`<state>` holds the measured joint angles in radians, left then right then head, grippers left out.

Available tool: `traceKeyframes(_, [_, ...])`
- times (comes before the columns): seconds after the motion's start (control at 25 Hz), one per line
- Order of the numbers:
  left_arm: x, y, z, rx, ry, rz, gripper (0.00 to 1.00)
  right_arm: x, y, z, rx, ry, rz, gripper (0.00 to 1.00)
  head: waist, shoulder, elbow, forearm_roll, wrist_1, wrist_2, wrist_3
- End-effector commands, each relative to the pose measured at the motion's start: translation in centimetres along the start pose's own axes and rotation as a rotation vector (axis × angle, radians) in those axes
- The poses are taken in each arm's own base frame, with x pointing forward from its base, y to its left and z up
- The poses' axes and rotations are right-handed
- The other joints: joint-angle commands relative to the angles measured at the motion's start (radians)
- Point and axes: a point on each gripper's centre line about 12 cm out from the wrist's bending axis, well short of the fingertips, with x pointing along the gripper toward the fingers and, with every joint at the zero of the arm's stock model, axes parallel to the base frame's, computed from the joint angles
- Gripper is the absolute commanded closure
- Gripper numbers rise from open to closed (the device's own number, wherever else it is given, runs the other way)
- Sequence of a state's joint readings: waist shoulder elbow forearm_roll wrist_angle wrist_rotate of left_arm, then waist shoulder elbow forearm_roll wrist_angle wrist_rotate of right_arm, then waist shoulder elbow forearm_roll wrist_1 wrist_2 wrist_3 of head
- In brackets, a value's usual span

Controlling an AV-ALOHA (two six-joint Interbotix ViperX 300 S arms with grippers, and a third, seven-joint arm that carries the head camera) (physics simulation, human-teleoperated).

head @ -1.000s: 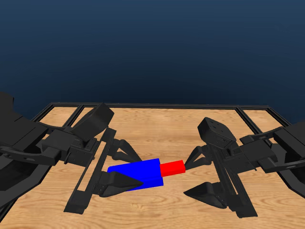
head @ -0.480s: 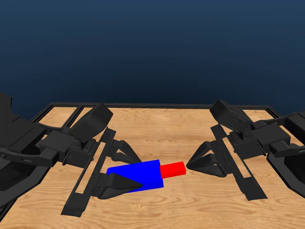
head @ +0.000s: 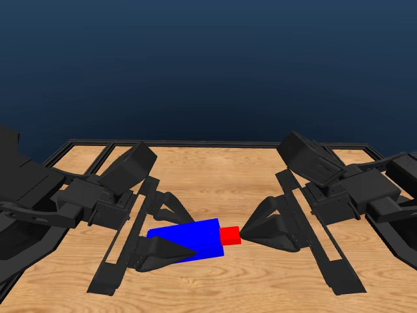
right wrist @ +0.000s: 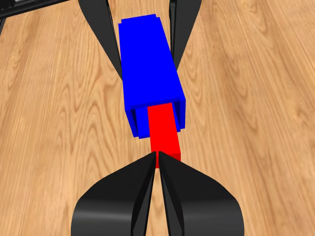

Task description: Insert peg into socket

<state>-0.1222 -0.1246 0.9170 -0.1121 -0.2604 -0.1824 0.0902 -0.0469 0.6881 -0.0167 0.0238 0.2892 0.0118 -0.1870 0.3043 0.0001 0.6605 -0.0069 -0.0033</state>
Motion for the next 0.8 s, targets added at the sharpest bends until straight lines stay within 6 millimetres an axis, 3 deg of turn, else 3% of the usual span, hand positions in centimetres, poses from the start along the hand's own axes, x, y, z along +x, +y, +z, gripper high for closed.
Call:
traceKeyframes(0.04, [0.0,-0.5,1.4,0.008,-0.056,-0.018,1.00,1.0,0.4,2.2,0.000,-0.090,0.020,1.00,0.002,-0.014,-0.013,0.002,-0.023,0.007,-0.003])
traceKeyframes(0.32, [-0.1,-0.7,1.6,0.008,-0.064,-0.022,1.00,2.4,0.3,2.6,-0.003,-0.107,0.021,1.00,0.002,-0.016,-0.016,0.002,-0.031,0.011,-0.008])
traceKeyframes(0.6, [-0.4,-0.6,1.2,0.002,-0.053,-0.019,1.00,1.0,-1.2,0.1,0.051,-0.060,-0.008,1.00,0.005,-0.022,-0.015,0.003,-0.034,0.012,-0.007])
traceKeyframes(0.8, [-0.2,-0.6,1.2,-0.004,-0.056,-0.020,1.00,-0.2,-0.9,-0.8,0.071,-0.089,0.009,1.00,-0.003,-0.034,-0.012,0.002,-0.036,0.013,-0.002])
